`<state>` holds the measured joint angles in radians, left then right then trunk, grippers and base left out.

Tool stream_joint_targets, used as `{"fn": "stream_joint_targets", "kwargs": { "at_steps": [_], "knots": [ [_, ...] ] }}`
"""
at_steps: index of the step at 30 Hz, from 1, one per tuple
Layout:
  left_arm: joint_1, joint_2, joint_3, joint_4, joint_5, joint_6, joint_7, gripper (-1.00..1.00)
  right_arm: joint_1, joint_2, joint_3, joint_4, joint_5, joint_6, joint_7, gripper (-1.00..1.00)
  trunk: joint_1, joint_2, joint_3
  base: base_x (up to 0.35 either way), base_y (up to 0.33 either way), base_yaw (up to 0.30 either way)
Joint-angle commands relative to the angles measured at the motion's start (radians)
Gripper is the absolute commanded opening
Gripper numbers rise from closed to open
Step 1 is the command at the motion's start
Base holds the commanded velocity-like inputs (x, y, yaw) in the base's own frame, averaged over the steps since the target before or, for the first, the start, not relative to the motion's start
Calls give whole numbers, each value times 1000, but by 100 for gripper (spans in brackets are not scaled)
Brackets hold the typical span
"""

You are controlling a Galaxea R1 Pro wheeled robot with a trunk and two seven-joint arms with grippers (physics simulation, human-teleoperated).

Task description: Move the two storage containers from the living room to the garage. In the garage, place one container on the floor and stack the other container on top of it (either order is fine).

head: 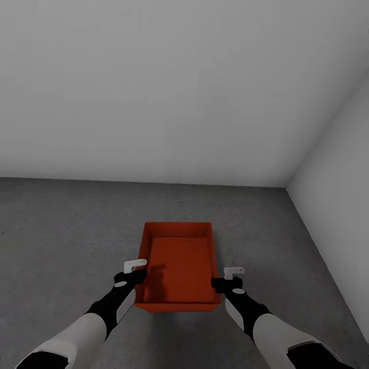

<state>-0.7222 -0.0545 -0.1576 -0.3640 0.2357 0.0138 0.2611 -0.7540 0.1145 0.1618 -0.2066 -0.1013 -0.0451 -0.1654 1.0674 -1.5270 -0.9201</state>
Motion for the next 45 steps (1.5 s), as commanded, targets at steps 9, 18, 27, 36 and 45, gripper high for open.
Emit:
{"fn": "stream_joint_targets", "kwargs": {
  "at_steps": [9, 18, 27, 36, 45],
  "knots": [
    [0, 1, -8, -1, 10, 1, 7, 100, -1, 1, 9, 0, -7, -4, -5, 100, -35, 63, 28, 0, 0, 0],
    [0, 2, -8, 0, 10, 2, 7, 100, -1, 2, 9, 1, -6, -4, -5, 100, -69, 126, 56, 0, 0, 0],
    [0, 2, -9, 0, 10, 2, 7, 100, -1, 2, 9, 2, -8, -5, -5, 100, -104, 189, 84, 0, 0, 0],
    [0, 2, -8, 0, 10, 2, 7, 100, -1, 1, 8, 3, -9, -5, -5, 100, -138, 252, 112, 0, 0, 0],
    [0, 2, -8, 0, 10, 2, 7, 100, -1, 1, 8, 3, -9, -6, -6, 100, -173, 315, 140, 0, 0, 0]
  ]
}}
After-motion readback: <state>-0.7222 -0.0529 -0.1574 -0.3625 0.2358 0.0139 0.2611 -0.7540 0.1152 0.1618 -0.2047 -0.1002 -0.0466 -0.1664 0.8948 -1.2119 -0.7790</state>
